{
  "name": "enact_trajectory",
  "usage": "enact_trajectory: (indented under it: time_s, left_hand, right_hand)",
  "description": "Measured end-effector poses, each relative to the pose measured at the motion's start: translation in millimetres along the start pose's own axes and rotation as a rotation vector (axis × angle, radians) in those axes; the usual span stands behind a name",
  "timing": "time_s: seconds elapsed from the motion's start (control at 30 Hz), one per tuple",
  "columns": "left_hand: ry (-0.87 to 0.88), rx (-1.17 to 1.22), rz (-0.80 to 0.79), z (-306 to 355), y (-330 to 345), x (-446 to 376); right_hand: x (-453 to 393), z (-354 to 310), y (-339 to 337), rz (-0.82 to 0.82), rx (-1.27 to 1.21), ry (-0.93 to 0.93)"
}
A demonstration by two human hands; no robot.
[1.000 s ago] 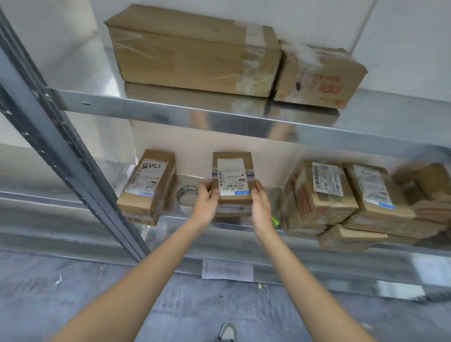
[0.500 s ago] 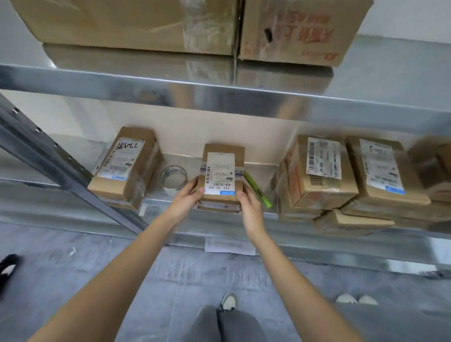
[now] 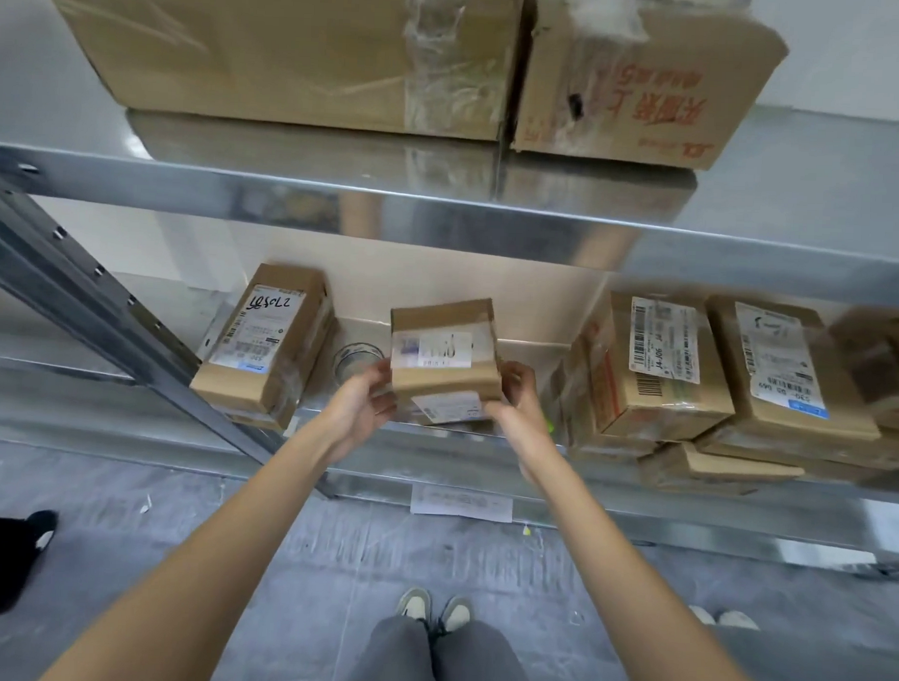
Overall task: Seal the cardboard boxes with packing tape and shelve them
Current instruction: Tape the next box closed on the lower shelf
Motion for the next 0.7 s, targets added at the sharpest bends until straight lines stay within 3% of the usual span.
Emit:
enact_trajectory:
  time_s: [0.2,0.33,0.53,0.63,0.7]
  left_hand:
    - [-0.041,-0.114,-0.038,2,13,0]
    - [-0.083,-0.089,-0.085,1,17,-3]
    - [-0.212,0.023,-0.083,-29,1,-11]
    - [-0.196,0.078,0.008,-40,-14,-17]
    - [-0.136,-0.041,0.096,-42,-27,-19]
  right_hand:
    - [4,5,1,0.019,-0.026,0.065]
    - [12,-7,-3,0.102,-0.031,-0.070]
    - [34,-34,-7,0.291,0.523,-0.363]
    - [36,-28,2,0.284,0.845,-0.404]
    - [38,-26,16,0.281,1.041,-0.446]
Point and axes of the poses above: each hand's wrist, its own x-axis away from the middle knuckle, its own y-axis out of the palm, z = x × y, the point moved 7 cm from there along -x, towards the middle knuckle, and after that the axes turned 14 degrees about x, right-handed, at the moved point
